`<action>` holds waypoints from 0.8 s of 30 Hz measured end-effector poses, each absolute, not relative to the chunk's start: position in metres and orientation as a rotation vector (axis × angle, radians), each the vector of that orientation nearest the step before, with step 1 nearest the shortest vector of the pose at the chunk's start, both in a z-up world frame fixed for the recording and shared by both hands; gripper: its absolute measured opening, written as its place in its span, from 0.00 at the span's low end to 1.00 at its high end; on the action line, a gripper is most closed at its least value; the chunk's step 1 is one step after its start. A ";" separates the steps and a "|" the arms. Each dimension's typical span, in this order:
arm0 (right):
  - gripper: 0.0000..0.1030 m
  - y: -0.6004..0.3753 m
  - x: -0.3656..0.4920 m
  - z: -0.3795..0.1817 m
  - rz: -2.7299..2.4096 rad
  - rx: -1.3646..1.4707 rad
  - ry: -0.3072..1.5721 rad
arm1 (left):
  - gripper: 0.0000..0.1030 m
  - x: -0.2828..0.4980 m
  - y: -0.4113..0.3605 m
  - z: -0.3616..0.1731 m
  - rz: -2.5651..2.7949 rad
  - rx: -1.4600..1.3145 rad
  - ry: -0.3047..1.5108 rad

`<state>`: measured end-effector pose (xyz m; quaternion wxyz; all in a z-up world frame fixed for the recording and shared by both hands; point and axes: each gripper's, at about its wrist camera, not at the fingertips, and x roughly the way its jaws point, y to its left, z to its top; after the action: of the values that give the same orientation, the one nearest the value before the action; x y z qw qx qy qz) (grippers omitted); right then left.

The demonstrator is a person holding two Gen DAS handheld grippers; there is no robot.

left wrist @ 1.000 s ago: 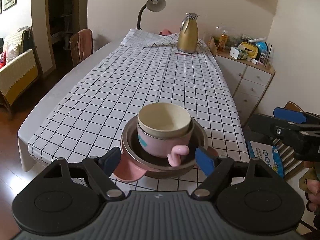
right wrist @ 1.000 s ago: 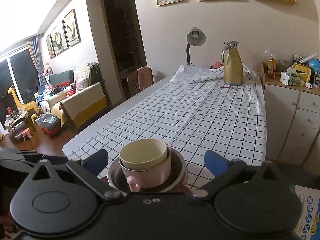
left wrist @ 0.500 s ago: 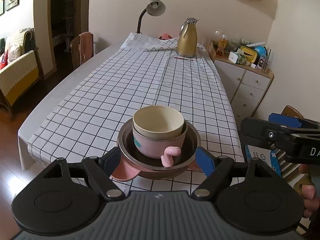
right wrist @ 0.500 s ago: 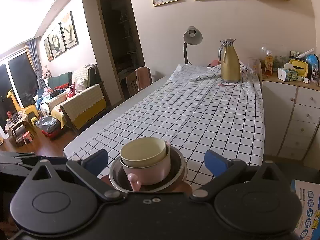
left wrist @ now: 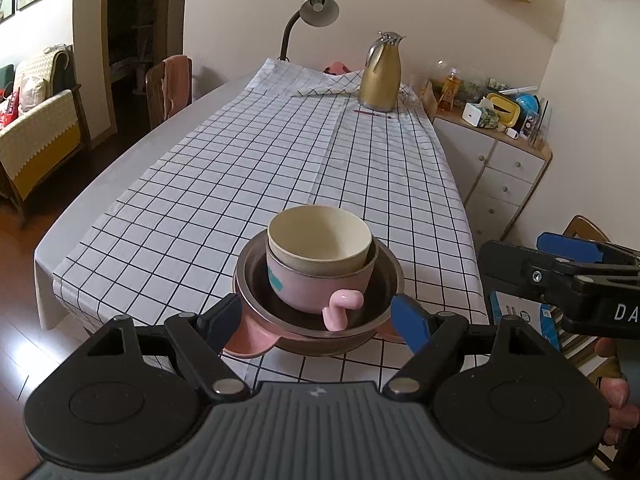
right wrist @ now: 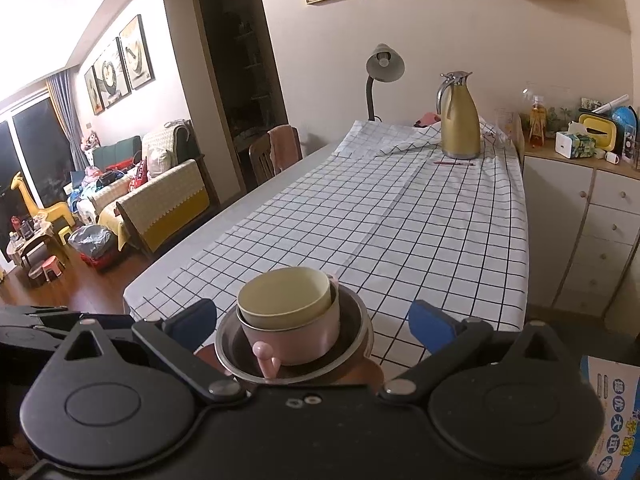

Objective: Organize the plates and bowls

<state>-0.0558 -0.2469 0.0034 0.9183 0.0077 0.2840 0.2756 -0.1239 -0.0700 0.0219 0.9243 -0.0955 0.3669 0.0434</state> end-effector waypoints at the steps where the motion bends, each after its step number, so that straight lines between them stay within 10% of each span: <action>1: 1.00 -0.247 -0.055 0.003 0.568 0.015 0.586 | 0.80 -0.124 -0.070 0.022 0.090 -0.195 0.755; 24: 1.00 -0.246 -0.044 -0.003 0.538 -0.001 0.630 | 0.79 -0.112 -0.069 0.018 0.060 -0.194 0.767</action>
<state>-0.0442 -0.2464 -0.0027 0.9154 -0.0006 0.3062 0.2612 -0.1119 -0.0690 0.0177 0.9223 -0.0944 0.3735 0.0293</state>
